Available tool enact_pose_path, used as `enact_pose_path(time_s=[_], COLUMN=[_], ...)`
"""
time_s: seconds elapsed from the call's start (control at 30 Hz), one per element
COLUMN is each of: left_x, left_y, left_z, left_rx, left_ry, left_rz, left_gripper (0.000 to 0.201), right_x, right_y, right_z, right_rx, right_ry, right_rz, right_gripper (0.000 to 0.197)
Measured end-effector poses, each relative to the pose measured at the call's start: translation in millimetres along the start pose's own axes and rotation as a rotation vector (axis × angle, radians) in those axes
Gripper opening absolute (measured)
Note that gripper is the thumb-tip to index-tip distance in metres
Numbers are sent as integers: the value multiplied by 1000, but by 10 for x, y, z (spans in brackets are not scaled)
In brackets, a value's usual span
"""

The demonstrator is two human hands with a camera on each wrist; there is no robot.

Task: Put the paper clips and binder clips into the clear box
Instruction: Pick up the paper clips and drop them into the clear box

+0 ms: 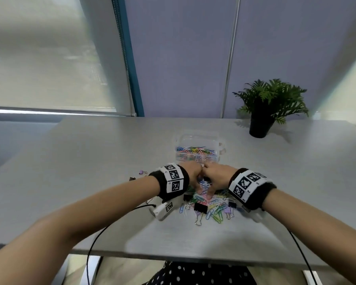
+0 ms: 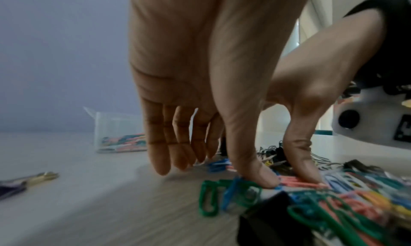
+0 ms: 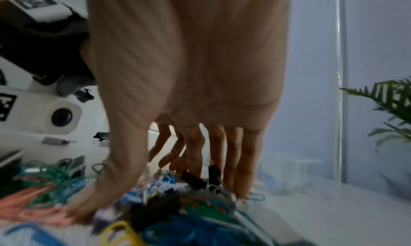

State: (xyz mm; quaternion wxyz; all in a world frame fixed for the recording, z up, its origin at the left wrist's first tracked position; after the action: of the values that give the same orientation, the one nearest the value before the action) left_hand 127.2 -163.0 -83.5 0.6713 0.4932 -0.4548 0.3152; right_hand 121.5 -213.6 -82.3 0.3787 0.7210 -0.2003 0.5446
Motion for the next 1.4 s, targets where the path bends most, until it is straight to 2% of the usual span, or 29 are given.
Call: enact_pose_path(time_s=[0.13,0.23,0.43,0.53,0.67,0.7,0.8,0.93,1.03,1.1,1.2,1.27,1.4], left_x=[36,48,27,-8,8,14,56,197,374,488,645,720,881], left_y=[-16,-15,-10,-15,-12,-9,9,71,65,34,-38,-110,-245], left_z=[-60,-84,-163,-211,-281,-310,-400,-481,-535,-554,-592,-636,-743], left_rx=[30,16,1,9,18,28,37,15,2,10,38,60,162], left_ry=[24,47,94,116,112,112,159,299,361,382,386,389,357], left_rz=[13,11,12,1,4,2,6,18,79,112,150,168,240], left_gripper=[43,34,30,26,24,24,18,7,21,23,11,6,9], right_x=[67,79,118,103,45,41,72,85,64,50,30,28,80], right_y=[-29,-66,-63,-67,-90,-91,-86,-51,-40,-37,-18,14,68], right_z=[38,79,46,57,81,51,-39,-77,-109,-109,-137,-167,-140], right_rx=[4,-11,3,-10,-42,-29,30,73,97,94,118,136,138], right_ry=[-47,-47,-65,-80,-101,-83,-45,-32,-8,-18,-35,-80,-269], right_rz=[86,94,157,177,140,141,202,203,149,124,110,115,144], right_gripper=[57,45,6,9,36,35,10,17,10,6,6,10,9])
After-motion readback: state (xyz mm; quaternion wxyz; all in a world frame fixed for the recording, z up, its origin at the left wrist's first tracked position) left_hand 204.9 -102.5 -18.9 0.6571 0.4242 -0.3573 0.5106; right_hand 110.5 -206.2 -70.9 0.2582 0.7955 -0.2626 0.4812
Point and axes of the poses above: each hand's wrist, its own y-axis away from the middle knuckle, its own x-axis out of the back of the hand, z = x × y, the point moved 8 cm from there along -y, towards the middle knuckle, and after that the axes turned 4 degrees about x, right-handed, at the moved point
